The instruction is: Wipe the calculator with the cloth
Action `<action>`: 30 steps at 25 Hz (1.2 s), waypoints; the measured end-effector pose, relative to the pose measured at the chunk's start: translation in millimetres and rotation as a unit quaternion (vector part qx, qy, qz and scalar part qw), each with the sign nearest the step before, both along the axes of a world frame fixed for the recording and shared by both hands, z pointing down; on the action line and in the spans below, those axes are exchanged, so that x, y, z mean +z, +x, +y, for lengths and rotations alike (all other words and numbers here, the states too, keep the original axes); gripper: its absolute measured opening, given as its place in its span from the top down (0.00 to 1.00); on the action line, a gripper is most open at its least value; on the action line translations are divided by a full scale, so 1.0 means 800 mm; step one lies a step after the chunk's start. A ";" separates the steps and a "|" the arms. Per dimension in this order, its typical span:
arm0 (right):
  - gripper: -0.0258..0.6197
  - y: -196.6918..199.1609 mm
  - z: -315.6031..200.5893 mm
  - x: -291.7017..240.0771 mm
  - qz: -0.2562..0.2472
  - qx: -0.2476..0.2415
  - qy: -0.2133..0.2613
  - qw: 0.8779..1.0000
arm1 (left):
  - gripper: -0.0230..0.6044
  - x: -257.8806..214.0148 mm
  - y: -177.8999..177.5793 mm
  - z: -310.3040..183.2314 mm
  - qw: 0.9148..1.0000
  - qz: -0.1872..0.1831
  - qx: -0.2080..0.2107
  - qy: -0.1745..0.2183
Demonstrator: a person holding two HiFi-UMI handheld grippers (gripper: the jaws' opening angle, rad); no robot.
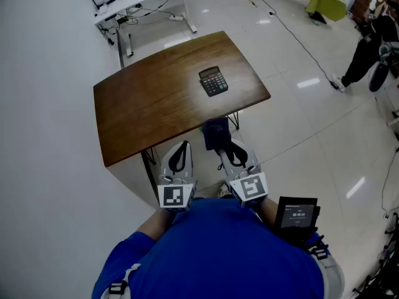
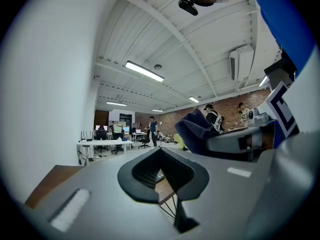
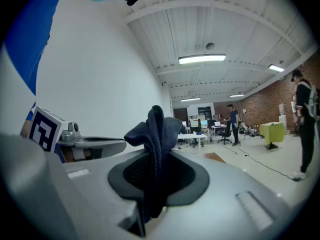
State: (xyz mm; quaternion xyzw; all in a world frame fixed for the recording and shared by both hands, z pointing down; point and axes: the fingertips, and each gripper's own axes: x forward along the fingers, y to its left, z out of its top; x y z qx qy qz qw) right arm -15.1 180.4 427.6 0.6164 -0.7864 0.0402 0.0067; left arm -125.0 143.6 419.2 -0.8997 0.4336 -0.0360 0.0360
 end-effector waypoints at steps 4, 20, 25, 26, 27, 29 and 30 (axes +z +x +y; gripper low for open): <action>0.86 0.001 -0.008 0.001 -0.003 -0.017 0.004 1.000 | 0.95 -0.002 0.009 -0.005 1.000 0.009 0.007 0.011; 0.86 0.097 -0.109 0.026 0.002 0.004 -0.030 1.000 | 0.95 0.031 0.101 -0.105 0.999 -0.007 0.034 -0.022; 0.86 0.121 -0.176 0.025 0.011 0.021 -0.042 0.999 | 0.95 0.033 0.120 -0.174 0.999 -0.004 0.042 -0.029; 0.86 0.125 -0.190 0.023 0.012 0.022 -0.046 0.999 | 0.95 0.031 0.124 -0.188 0.999 -0.003 0.042 -0.031; 0.86 0.129 -0.203 0.020 0.013 0.024 -0.051 0.998 | 0.95 0.028 0.127 -0.202 0.999 -0.001 0.042 -0.033; 0.86 0.134 -0.226 0.017 0.013 0.025 -0.056 0.998 | 0.95 0.025 0.131 -0.224 0.998 0.004 0.042 -0.036; 0.86 0.135 -0.236 0.017 0.014 0.026 -0.059 0.998 | 0.95 0.025 0.132 -0.235 0.998 0.006 0.042 -0.036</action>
